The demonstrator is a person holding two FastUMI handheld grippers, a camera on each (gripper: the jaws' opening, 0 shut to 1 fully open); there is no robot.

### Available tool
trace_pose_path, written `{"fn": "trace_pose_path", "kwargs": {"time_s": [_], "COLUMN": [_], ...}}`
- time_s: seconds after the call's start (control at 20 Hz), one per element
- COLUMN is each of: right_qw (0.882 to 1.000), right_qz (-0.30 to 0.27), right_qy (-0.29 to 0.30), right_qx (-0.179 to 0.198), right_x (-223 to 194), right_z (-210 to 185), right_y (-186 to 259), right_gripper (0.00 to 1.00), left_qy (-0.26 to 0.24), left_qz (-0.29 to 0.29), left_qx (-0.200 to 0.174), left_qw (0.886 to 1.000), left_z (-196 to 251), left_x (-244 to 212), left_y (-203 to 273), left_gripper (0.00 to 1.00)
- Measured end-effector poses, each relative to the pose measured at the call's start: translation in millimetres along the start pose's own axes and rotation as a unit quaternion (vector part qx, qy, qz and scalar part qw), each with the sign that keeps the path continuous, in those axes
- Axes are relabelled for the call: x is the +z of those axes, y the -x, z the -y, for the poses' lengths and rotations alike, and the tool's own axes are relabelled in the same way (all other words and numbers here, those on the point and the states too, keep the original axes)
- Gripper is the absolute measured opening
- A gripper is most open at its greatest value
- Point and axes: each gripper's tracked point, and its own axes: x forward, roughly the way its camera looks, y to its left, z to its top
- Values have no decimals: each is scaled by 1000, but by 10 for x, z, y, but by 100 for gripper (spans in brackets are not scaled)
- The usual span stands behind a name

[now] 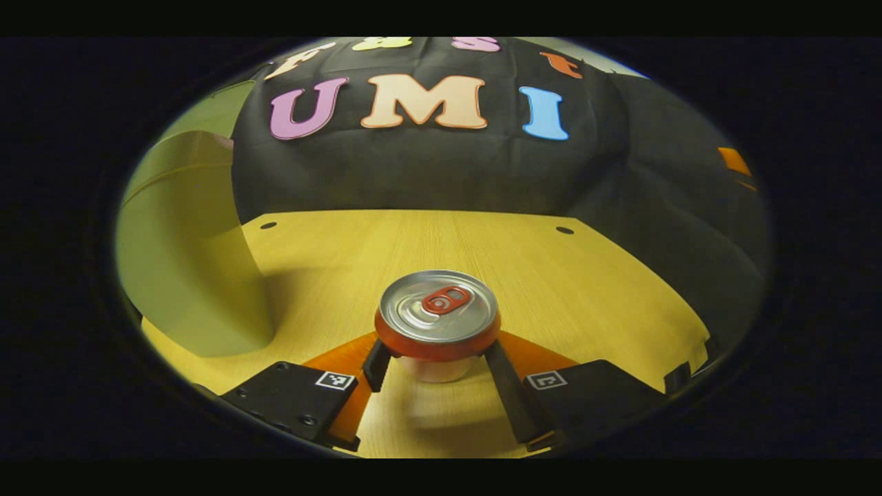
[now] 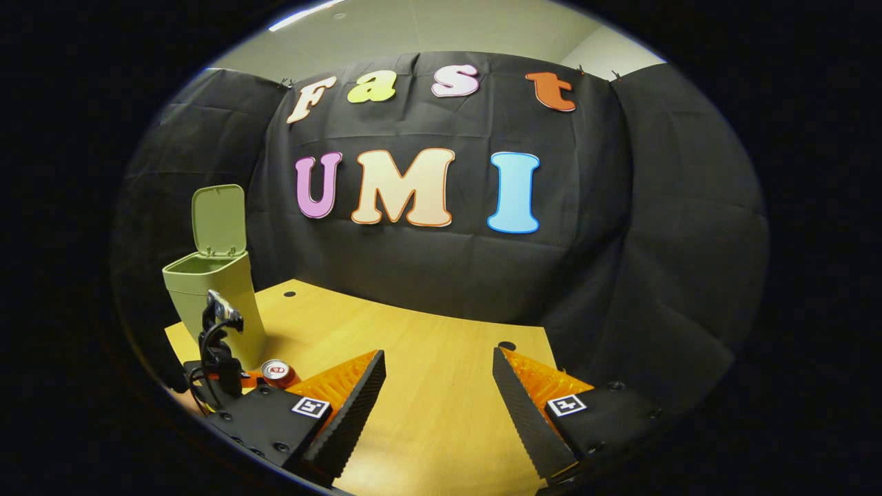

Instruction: Press the lid of the desktop garbage bin to open it, pick up the crumpled paper on the desktop and throw it into the bin, then pick up the pop can on the desktop and drop it into the bin, and finally close the garbage bin lid.

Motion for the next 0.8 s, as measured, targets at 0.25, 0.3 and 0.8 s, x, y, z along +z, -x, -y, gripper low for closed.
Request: {"fn": "trace_pose_path", "kwargs": {"time_s": [0.25, 0.3, 0.8], "right_qw": [1000, 1000, 997], "right_qz": [2, 2, 7], "right_qy": [4, 2, -28], "right_qx": [26, 31, 77], "right_x": [2, 7, 3], "right_z": [-344, -404, -1086], "right_y": [-62, -75, -191], "right_gripper": [98, 98, 99], "left_qy": [-18, -19, -40], "left_qz": [61, 74, 218], "left_qx": [0, 1, 75], "left_qw": [998, 997, 972], "left_z": [-190, -239, -1070], "left_x": [722, 865, 2495], "left_y": [239, 289, 937], "left_gripper": [75, 75, 75]}}
